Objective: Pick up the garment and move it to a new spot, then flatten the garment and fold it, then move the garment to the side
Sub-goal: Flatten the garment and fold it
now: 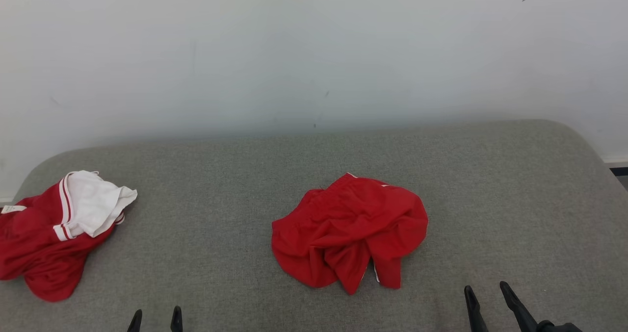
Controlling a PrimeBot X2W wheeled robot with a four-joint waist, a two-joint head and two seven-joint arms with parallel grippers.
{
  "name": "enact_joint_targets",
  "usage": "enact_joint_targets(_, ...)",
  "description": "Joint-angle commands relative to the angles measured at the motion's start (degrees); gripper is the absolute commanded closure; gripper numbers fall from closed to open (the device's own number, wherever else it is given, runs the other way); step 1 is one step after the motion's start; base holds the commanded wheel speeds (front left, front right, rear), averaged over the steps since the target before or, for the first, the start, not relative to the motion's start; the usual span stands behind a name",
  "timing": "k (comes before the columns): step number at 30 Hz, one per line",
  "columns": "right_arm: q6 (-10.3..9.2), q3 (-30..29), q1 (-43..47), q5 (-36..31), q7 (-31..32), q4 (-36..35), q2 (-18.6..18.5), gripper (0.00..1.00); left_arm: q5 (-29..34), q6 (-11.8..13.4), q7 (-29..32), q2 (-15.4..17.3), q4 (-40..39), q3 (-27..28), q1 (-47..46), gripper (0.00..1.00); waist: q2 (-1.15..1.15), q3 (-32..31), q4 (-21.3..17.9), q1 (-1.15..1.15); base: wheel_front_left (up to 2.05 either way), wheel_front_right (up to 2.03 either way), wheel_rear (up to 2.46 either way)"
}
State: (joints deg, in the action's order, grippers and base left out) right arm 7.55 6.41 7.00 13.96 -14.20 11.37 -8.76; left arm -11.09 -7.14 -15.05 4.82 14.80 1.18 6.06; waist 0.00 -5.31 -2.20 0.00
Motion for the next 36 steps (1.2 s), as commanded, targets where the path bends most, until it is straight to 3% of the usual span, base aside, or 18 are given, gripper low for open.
enact_joint_targets(1,-0.12,-0.01,-0.31,0.09,-0.29,-0.18,0.20,0.00,0.27,-0.36,-0.19,-0.15,0.17,0.07,-0.61,0.00,0.00,0.13,-0.03,0.00,0.00,0.00,0.00)
enact_joint_targets(16,-0.12,0.40,-1.01,0.39,-0.20,0.17,0.51,0.00,0.93,-0.33,-0.19,-0.46,0.48,-0.94,-1.73,0.00,0.00,1.01,-0.81,0.00,0.00,0.00,0.00)
enact_joint_targets(23,-0.12,1.53,-1.84,0.68,-0.08,0.34,0.41,0.00,-1.14,-0.33,0.18,2.81,4.41,-4.25,-7.49,0.00,0.00,2.04,-3.28,0.00,0.00,0.00,0.00)
enact_joint_targets(36,-0.12,3.23,-3.82,1.21,0.25,0.18,0.52,0.00,-9.34,-0.25,15.21,4.00,13.99,-10.46,-30.73,0.00,0.00,6.81,-13.95,0.00,0.00,0.00,0.00)
